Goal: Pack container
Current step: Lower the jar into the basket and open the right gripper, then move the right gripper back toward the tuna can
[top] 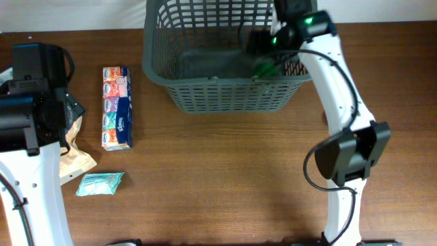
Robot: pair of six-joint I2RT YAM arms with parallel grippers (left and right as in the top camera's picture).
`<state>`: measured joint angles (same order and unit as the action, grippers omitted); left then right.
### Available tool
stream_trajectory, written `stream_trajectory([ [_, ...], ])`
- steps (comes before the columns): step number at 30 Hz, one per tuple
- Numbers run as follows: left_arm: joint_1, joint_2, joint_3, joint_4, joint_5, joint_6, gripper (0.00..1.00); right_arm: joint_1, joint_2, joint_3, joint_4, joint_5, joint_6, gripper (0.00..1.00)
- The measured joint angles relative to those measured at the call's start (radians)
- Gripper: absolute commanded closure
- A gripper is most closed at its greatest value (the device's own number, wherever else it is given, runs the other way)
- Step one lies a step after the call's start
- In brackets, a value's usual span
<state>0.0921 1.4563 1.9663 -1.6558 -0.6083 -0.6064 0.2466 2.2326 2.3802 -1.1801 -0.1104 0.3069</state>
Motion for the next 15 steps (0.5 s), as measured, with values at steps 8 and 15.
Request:
stream_trajectory([
  [8,0.0,0.0,0.0,0.0,0.0,0.0,0.0,-0.026,-0.001,0.512,-0.197,0.025,-0.012,0.01],
  [15,0.0,0.0,0.0,0.0,0.0,0.0,0.0,-0.167,-0.006,0.74,-0.455,0.12,0.032,0.01],
])
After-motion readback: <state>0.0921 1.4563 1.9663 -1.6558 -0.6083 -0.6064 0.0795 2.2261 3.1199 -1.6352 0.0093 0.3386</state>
